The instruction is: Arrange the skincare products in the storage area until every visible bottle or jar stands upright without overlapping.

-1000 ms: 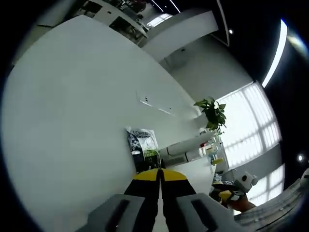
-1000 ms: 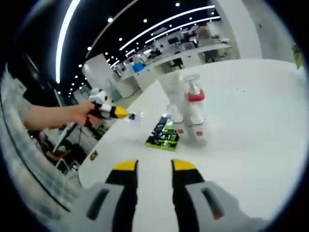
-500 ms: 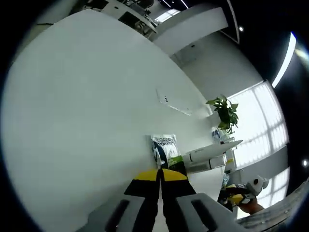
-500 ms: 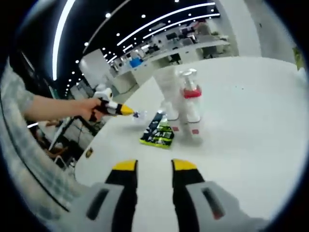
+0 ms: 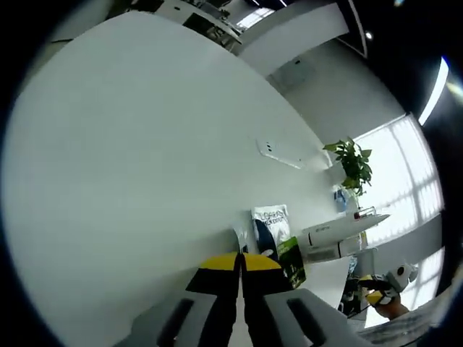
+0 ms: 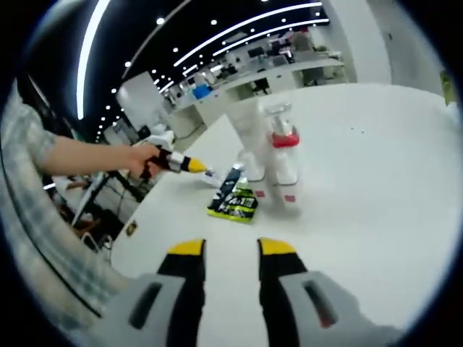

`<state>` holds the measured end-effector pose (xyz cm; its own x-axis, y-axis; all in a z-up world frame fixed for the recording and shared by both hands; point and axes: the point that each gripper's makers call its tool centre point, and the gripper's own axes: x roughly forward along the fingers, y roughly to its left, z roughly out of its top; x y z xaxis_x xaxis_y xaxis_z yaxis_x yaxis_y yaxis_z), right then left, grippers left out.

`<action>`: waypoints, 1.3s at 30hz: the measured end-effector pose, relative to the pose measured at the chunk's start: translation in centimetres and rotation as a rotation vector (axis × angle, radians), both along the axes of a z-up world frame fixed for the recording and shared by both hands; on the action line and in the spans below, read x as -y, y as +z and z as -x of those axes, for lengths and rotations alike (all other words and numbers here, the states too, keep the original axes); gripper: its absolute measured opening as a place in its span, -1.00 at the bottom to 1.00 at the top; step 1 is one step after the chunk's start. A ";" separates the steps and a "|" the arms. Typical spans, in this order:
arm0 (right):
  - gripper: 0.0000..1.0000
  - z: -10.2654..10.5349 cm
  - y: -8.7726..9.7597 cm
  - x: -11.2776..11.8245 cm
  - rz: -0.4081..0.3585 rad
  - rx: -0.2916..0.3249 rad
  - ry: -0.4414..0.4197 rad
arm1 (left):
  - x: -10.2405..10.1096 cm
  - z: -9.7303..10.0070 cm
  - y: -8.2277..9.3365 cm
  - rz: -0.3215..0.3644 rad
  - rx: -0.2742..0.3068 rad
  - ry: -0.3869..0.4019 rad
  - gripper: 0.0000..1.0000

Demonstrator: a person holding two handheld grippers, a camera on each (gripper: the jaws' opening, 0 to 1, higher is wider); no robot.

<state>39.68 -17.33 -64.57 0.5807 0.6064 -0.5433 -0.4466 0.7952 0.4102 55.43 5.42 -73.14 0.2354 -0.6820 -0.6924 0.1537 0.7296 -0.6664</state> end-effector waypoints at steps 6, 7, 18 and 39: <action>-0.47 0.4 -0.3 0.0 0.003 -0.010 0.001 | -0.1 -0.9 -0.3 -0.038 0.002 0.007 -0.99; -0.47 0.5 -0.3 0.0 0.002 -0.010 -0.001 | -0.2 -1.0 -0.4 -0.042 0.002 0.010 -0.99; -0.47 0.6 -0.1 0.6 0.000 -0.011 -0.017 | -0.5 -1.3 -1.2 -0.049 -0.041 0.114 -0.99; -0.47 0.4 -0.2 0.4 -0.001 -0.006 -0.013 | -1.4 -1.1 -1.8 -0.107 -0.063 0.214 -0.92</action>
<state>39.27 -17.73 -64.73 0.5848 0.5997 -0.5462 -0.4339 0.8002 0.4141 56.51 6.86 -74.97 0.3207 -0.5435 -0.7757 -0.0515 0.8078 -0.5873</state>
